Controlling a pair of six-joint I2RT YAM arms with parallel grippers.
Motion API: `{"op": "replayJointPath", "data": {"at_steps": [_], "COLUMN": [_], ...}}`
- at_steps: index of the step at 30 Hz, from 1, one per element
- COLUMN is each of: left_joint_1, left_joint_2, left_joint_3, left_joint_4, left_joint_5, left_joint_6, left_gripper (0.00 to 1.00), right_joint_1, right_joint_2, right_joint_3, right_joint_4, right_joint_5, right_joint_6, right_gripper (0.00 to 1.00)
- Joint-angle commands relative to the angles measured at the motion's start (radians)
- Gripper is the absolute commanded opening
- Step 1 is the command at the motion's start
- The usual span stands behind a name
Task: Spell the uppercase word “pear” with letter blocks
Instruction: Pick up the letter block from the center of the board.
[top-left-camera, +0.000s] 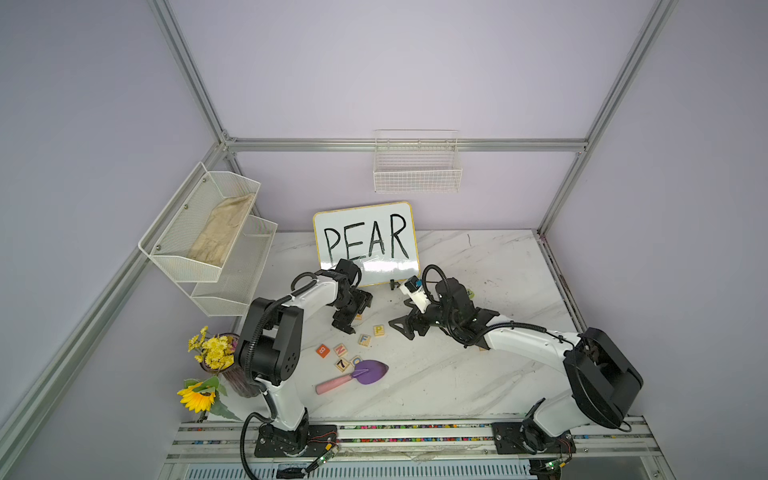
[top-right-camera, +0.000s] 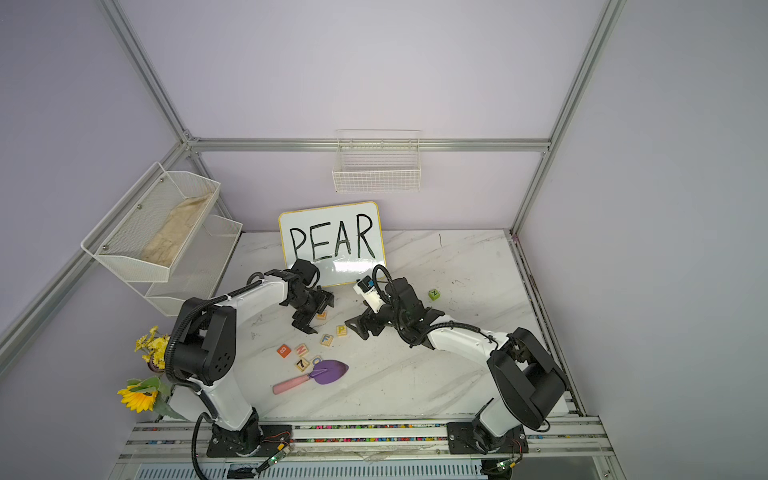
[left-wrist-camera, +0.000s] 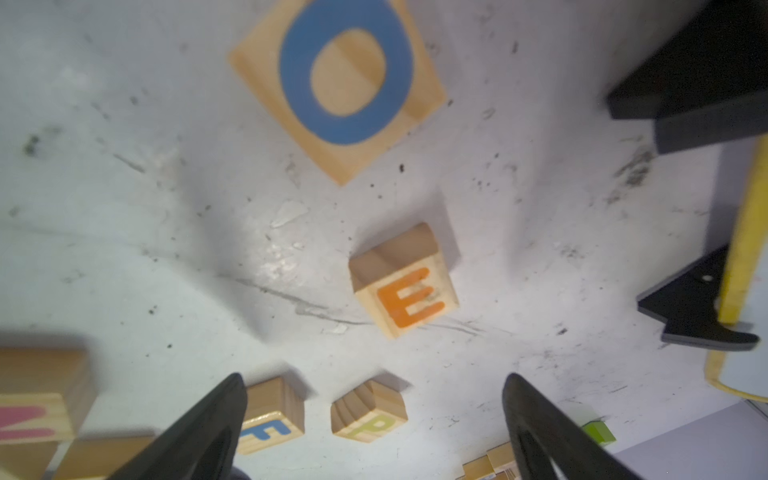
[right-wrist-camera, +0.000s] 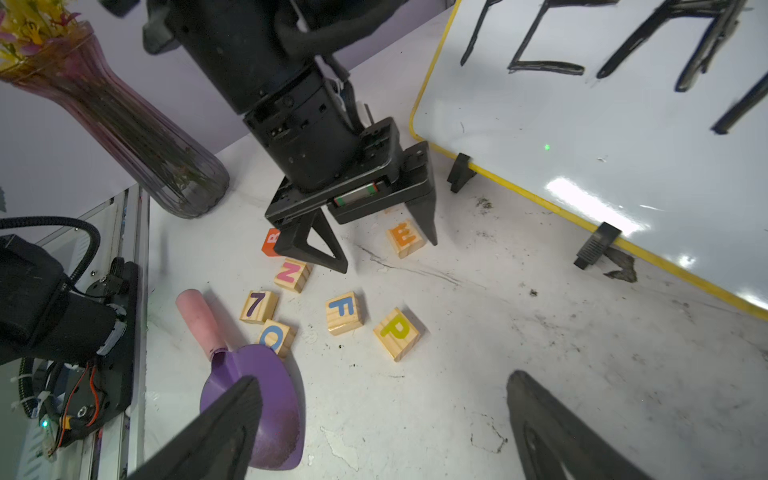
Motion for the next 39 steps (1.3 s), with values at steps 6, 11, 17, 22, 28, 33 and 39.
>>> {"op": "replayJointPath", "data": {"at_steps": [6,11,17,22,28,33,39], "left_joint_1": [0.022,0.025,0.029,0.029,0.030,0.031,0.031], "left_joint_2": [0.005,0.033,0.056,0.078,0.094,0.108,0.122], "left_joint_3": [0.127,0.163,0.197,0.204,0.208,0.207,0.220], "left_joint_4": [-0.058,-0.062,-0.073,-0.080,-0.089,-0.089,-0.089], "left_joint_5": [-0.024,-0.033,-0.042,-0.041,-0.044,-0.039,-0.046], "left_joint_6": [-0.004,-0.004,-0.004,-0.012,-0.012,-0.009,0.000], "left_gripper": [0.90,0.85,0.78,0.75,0.74,0.70,0.64], "right_joint_1": [0.037,0.037,0.037,0.037,0.036,0.035,0.031], "right_joint_2": [0.040,0.024,0.013,0.007,0.001,-0.001,0.001], "right_joint_3": [0.030,0.018,0.001,-0.011,-0.019,-0.028,-0.031], "right_joint_4": [0.039,0.030,0.046,0.055,0.057,0.066,0.074], "right_joint_5": [-0.020,0.031,0.062,0.081,0.101,0.119,0.119], "right_joint_6": [-0.070,-0.099,-0.103,-0.107,-0.114,-0.114,-0.104], "right_gripper": [0.94,0.94,0.94,0.94,0.94,0.95,0.95]}}
